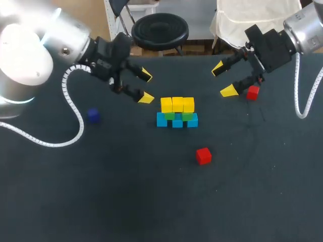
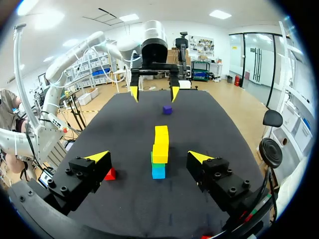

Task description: Place the blue cubes, place green cubes on the blue cubes, place the yellow cubes on the green cubes, then place the red cubes on the yellow cubes, and place purple cube on the red cubes.

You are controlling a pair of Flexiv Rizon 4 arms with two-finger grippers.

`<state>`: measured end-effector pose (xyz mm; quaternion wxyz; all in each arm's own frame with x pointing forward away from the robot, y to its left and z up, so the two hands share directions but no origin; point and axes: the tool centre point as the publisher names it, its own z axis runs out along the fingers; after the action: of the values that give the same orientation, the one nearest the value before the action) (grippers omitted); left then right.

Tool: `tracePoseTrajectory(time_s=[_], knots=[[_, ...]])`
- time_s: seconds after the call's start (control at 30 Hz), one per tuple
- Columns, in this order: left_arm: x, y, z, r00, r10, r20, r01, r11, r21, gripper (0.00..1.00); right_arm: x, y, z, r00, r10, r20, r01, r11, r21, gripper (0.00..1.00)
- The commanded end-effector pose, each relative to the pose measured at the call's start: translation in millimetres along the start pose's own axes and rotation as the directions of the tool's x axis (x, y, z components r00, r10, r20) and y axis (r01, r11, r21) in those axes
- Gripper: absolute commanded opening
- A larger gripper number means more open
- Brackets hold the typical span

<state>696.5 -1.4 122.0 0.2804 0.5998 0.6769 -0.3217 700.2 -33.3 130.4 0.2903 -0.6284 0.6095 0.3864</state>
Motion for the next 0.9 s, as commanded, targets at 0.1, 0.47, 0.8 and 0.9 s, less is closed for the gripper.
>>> tracePoseTrajectory(time_s=[0.1, 0.47, 0.8, 0.9], knots=[[8.7, 16.1, -5.6, 0.999, 0.028, -0.018, -0.027, 0.999, 0.031, 1.0, 0.2, 0.2, 0.0, 1.0, -0.001, 0.001, 0.001, 1.0, 0.001, 1.0], [9.6, 22.3, -10.5, 0.999, 0.02, -0.032, -0.02, 1.0, 0.0, 1.0, 0.2, 0.2, 0.0, 1.0, -0.001, 0.001, 0.001, 1.0, 0.001, 1.0], [9.6, 22.3, -10.5, 0.999, 0.02, -0.032, -0.02, 1.0, 0.0, 1.0, 32.5, 10.0, -53.6, 0.998, 0.067, -0.014, -0.065, 0.993, 0.093, 1.0], [9.6, 22.3, -10.5, 0.999, 0.02, -0.032, -0.02, 1.0, 0.0, 1.0, 47.7, 6.3, -65.1, 0.996, 0.088, -0.002, -0.088, 0.99, 0.108, 1.0]])
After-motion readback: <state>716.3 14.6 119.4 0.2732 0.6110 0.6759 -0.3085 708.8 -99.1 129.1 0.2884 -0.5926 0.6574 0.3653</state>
